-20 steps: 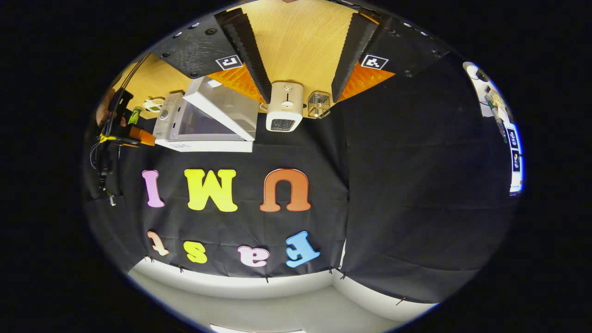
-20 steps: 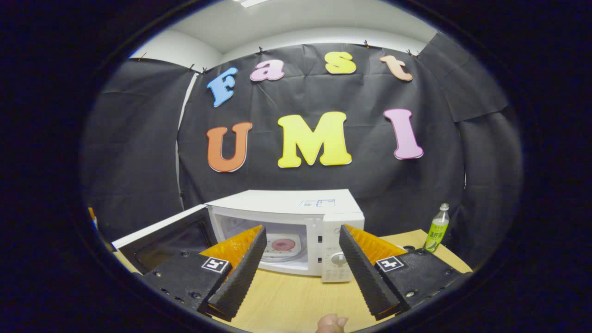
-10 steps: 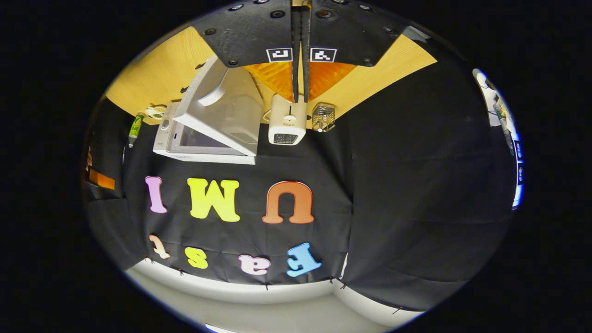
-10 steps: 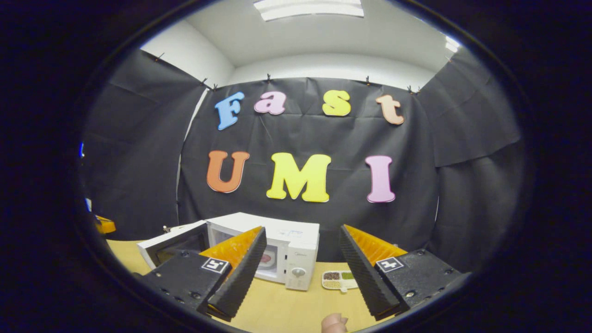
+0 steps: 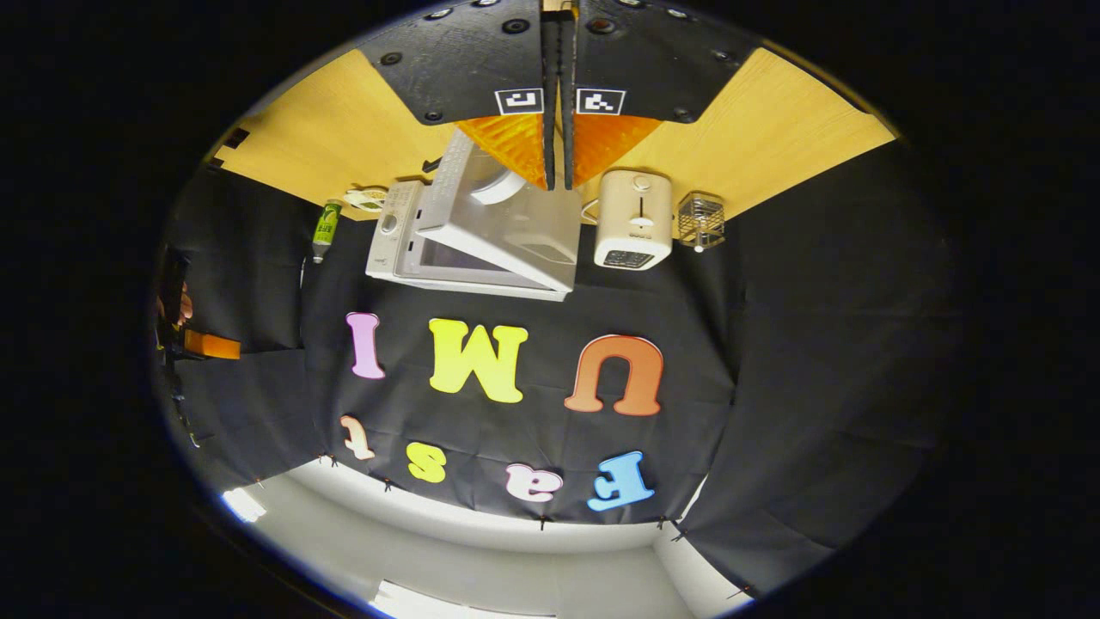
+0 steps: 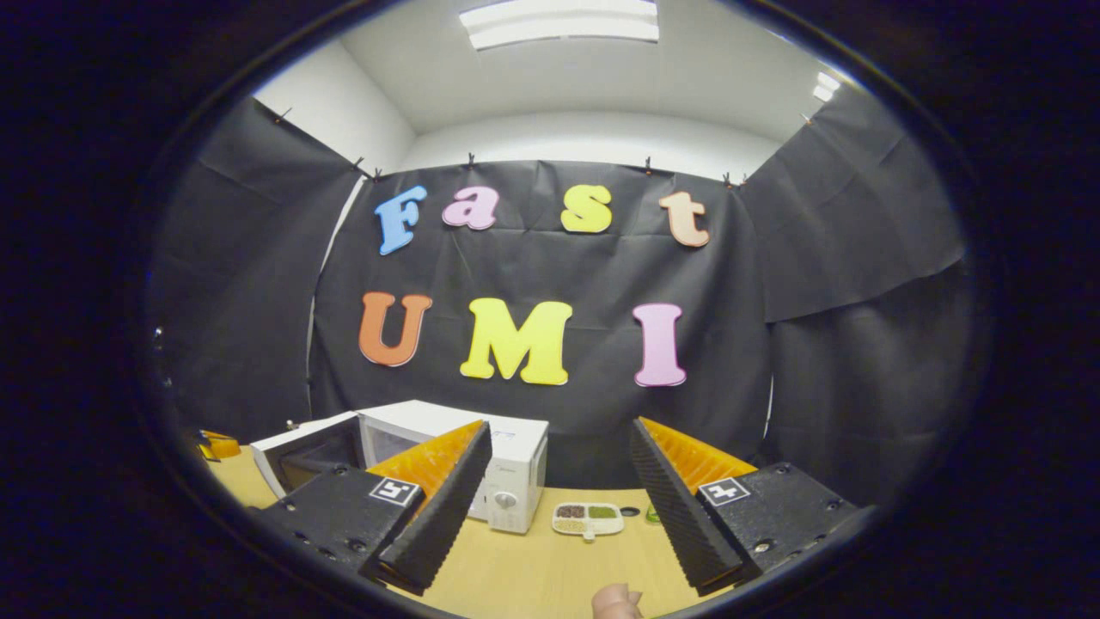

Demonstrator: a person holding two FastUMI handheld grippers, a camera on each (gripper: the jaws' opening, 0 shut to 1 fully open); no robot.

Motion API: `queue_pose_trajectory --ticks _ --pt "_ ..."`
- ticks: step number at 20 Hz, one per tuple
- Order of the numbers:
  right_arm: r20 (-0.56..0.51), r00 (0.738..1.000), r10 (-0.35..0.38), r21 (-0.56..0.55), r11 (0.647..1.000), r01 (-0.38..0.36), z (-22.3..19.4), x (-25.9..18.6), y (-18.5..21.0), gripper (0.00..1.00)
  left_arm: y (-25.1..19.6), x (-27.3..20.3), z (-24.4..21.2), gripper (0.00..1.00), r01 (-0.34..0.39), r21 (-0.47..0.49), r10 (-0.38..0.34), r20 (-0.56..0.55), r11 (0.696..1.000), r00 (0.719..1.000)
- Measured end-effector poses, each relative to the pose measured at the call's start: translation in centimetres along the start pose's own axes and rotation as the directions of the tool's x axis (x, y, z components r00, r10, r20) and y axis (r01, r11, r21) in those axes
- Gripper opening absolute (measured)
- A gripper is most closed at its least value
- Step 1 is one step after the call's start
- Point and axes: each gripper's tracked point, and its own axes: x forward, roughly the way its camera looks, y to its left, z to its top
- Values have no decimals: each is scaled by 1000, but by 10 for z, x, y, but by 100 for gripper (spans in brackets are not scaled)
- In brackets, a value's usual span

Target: Open the microwave oven with the left hand, put the food in, and close the microwave oven.

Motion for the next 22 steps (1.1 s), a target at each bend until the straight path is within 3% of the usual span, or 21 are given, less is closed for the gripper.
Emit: queue_pose_trajectory --ticks 3,4,6,7,14,15,18,22 --pt "-4 1000 -7 5 1000 7 -7 -2 -7 96 -10 14 -8 0 0 34 1 -22 999 1000" --pt "-12 1000 0 13 1000 0 -10 -1 -8 100 -14 17 -16 0 8 39 -6 -40 999 999" --pt "-29 1000 3 26 1000 -2 -15 1 -13 96 -28 24 -27 0 46 27 -44 -79 999 996" --pt "-35 999 2 33 999 0 -19 1 -15 100 -34 26 -29 0 57 21 -55 -85 998 995" --pt "-51 998 -29 49 998 31 -30 3 -36 100 -77 58 -34 0 155 18 -153 -98 988 983" --pt "-54 998 -39 48 998 41 -33 3 -40 96 -84 64 -34 0 171 20 -168 -100 985 981" --pt "-64 993 -97 35 994 99 -40 8 -57 100 -99 83 -40 0 204 18 -201 -115 979 973" --pt "-90 991 -98 49 993 103 -52 11 -65 100 -119 111 -49 0 244 7 -241 -134 970 961"
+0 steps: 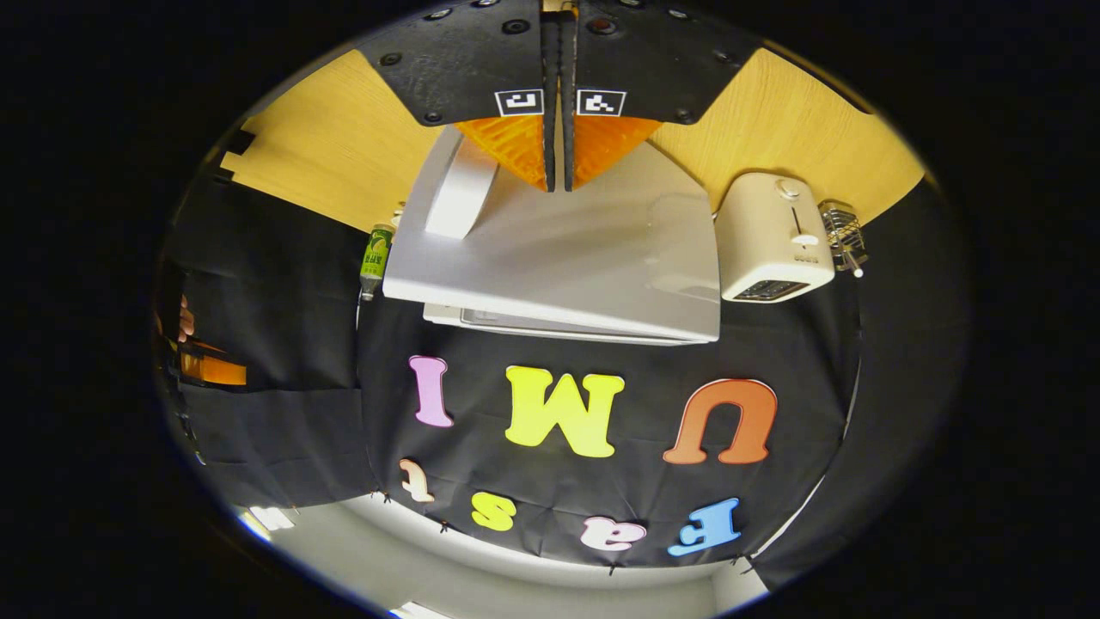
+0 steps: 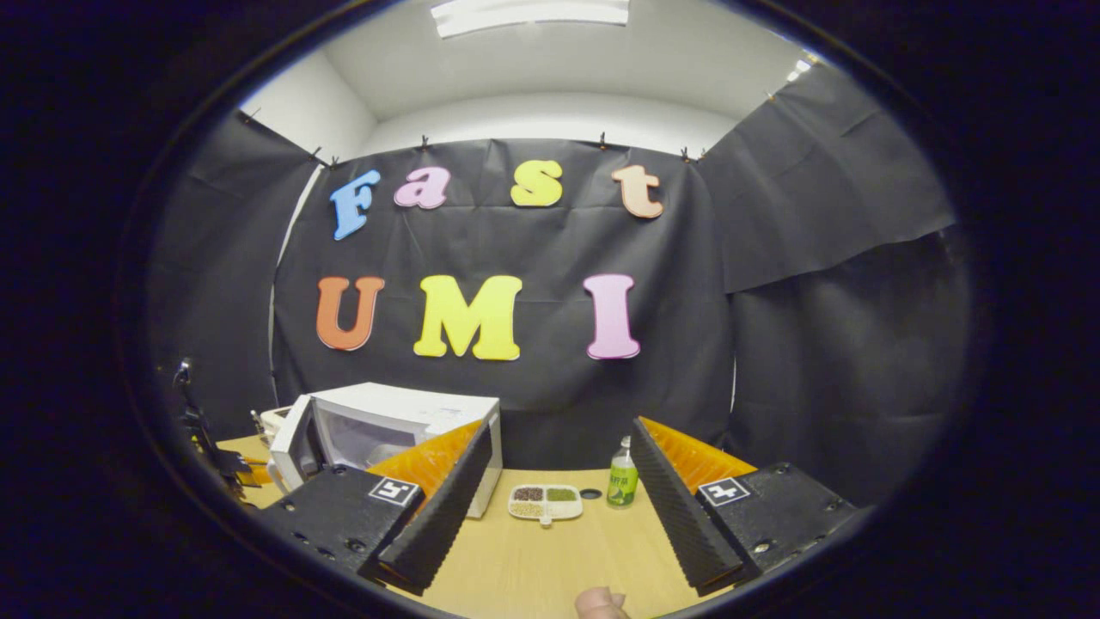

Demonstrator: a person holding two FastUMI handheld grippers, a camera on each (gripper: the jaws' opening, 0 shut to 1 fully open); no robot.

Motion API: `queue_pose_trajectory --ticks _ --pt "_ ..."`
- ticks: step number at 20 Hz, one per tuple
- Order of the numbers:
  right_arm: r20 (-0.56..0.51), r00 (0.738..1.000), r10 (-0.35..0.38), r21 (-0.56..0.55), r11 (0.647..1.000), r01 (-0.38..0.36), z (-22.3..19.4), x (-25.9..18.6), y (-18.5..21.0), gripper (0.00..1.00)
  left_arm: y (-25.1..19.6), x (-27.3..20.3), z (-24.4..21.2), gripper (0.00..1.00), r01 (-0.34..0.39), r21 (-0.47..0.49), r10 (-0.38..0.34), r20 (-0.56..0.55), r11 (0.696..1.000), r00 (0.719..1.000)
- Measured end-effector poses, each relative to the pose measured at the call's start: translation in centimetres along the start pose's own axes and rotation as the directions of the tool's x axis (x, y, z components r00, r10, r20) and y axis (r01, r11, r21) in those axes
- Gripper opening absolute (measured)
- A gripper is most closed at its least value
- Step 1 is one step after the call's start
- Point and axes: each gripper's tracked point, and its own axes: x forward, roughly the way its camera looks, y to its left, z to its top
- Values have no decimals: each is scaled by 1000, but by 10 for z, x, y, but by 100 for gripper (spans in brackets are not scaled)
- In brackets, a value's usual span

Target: Open the microwave oven with the left hand, put the food in, and close the microwave oven.

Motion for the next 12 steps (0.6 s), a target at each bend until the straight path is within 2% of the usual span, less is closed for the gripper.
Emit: queue_pose_trajectory --ticks 4,10,12 --pt "-6 999 -34 10 999 34 -6 7 -17 100 -9 27 -6 0 14 7 -14 -24 1000 1000" --pt "-20 999 -31 40 999 32 -22 23 -30 100 -27 65 -6 0 39 6 -39 -25 999 999" --pt "-22 1000 -3 72 997 4 -26 27 -28 100 -31 77 -4 0 37 9 -37 -13 999 999"
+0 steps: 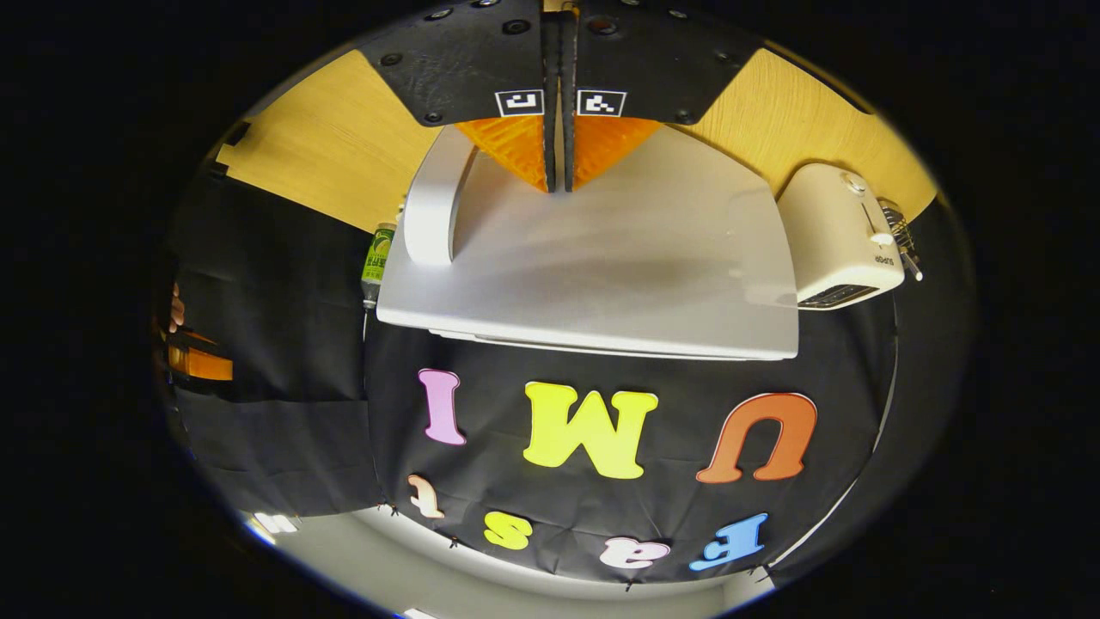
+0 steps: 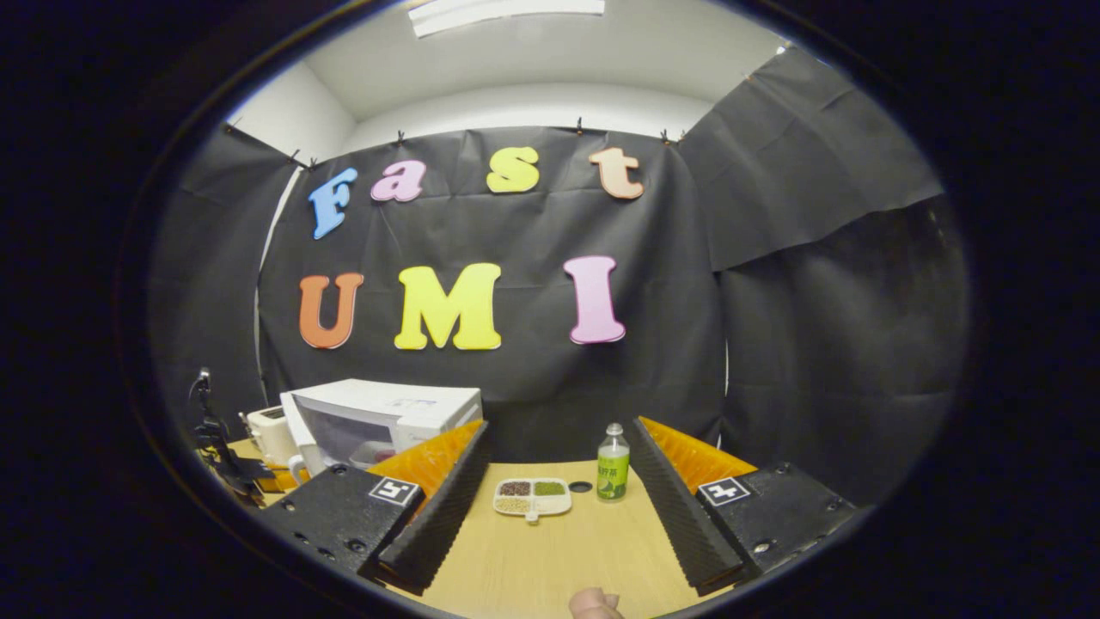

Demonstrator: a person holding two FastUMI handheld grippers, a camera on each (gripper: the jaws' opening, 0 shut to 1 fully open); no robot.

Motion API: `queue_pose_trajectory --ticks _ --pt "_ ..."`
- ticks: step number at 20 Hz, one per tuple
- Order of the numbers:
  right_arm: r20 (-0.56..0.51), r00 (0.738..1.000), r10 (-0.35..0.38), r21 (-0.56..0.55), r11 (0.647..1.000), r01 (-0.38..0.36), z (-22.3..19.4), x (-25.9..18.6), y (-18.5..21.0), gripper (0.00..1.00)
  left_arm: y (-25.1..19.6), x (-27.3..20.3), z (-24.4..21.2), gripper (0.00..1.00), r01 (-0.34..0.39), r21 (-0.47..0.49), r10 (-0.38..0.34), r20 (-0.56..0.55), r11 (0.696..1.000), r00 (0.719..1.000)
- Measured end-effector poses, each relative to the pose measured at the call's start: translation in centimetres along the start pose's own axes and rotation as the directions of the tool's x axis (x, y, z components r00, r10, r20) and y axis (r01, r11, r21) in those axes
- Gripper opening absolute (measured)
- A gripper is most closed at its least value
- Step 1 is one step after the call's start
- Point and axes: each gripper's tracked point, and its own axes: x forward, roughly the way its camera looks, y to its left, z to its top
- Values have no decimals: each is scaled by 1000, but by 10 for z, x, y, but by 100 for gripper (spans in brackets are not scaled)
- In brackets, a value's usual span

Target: Open the microwave oven with the left hand, put the food in, and close the microwave oven.

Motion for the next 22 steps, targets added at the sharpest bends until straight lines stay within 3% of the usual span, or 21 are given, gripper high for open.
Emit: queue_pose_trajectory --ticks 3,4,5,6,9,10,11,14,15,16,17,18,19,20,21,22 --pt "-14 999 38 37 999 -37 -11 14 4 100 -2 21 3 0 2 -30 -2 23 1000 1000" --pt "-20 999 47 45 998 -46 -14 17 4 94 -2 28 5 0 1 -40 0 25 999 1000" --pt "-19 998 54 51 997 -53 -16 19 4 100 -2 35 6 0 -2 -46 3 30 999 1000" --pt "-17 998 58 54 997 -57 -17 21 4 94 -2 41 8 0 -4 -48 6 32 999 999" --pt "-21 997 80 73 994 -78 -23 22 1 94 -5 66 11 0 -12 -42 13 36 999 999" --pt "-22 997 80 77 994 -78 -24 23 -2 100 -6 72 10 0 -18 -39 19 33 999 999" --pt "-31 997 77 79 994 -74 -27 25 -5 94 -8 80 10 0 -17 -38 18 29 999 999" --pt "-35 997 64 76 995 -61 -27 20 -11 91 -9 102 10 0 -24 -30 25 27 999 999" --pt "-34 998 45 71 997 -43 -26 18 -17 91 -7 109 7 0 -29 -35 30 28 999 999" --pt "-33 999 35 67 997 -33 -26 14 -20 100 -3 115 4 0 -34 -47 34 18 998 999" --pt "-36 999 29 68 997 -26 -27 10 -21 100 1 119 2 0 -45 -62 46 16 997 999" --pt "-38 999 24 70 997 -21 -27 6 -23 91 5 123 3 0 -55 -77 56 15 996 998" --pt "-43 999 19 72 997 -16 -28 2 -25 91 8 126 2 0 -68 -80 68 3 995 998" --pt "-48 999 13 75 997 -9 -29 -2 -26 100 8 126 3 0 -70 -65 70 3 995 998" --pt "-62 998 4 79 997 1 -30 -7 -28 91 8 127 4 0 -69 -46 69 0 997 998" --pt "-76 997 -5 83 996 11 -32 -12 -29 100 9 127 3 0 -74 -31 74 -8 997 997"
